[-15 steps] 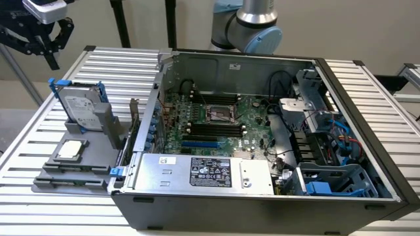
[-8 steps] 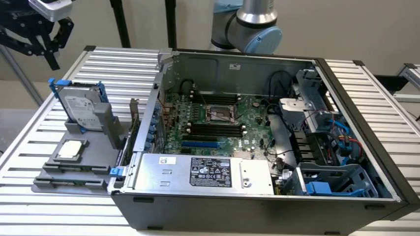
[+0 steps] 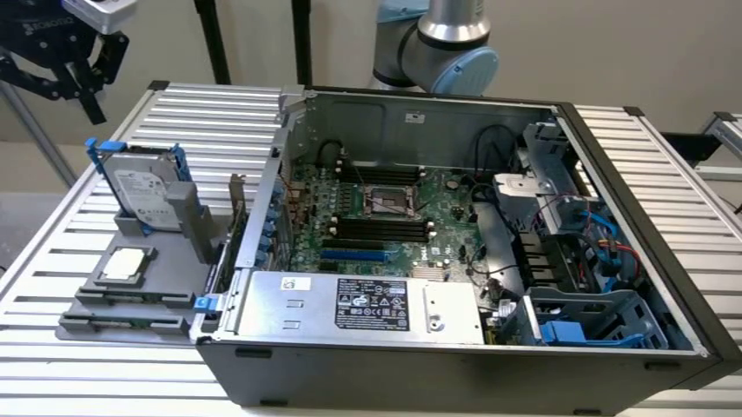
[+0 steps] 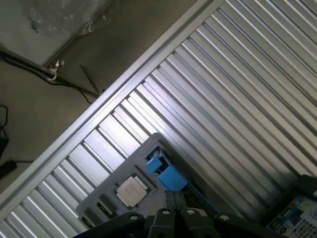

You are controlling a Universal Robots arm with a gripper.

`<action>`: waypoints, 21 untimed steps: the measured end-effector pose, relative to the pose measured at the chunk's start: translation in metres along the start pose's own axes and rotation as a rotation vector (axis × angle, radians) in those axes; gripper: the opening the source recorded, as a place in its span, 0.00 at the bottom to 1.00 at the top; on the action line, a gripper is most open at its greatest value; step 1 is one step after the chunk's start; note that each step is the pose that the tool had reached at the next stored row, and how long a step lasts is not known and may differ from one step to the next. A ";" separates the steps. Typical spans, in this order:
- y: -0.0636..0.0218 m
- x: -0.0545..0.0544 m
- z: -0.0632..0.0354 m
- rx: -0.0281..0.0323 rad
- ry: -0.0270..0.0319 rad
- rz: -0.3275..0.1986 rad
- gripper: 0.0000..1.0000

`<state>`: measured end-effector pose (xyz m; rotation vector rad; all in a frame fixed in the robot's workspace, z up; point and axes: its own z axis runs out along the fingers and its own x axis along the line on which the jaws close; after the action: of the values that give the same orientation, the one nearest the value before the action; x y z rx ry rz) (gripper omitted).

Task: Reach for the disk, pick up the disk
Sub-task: 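Pick up the disk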

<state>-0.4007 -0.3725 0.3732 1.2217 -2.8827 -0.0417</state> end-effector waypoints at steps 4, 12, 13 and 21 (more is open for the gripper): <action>0.0000 0.000 0.0003 -0.0001 0.0021 -0.073 0.11; -0.0001 0.000 0.0013 -0.0003 0.0064 -0.218 0.11; 0.0000 0.000 0.0015 -0.0003 0.0069 -0.236 0.11; -0.0001 0.000 0.0048 0.0024 0.0089 -0.382 0.11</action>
<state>-0.4007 -0.3725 0.3684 1.7458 -2.5967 -0.0353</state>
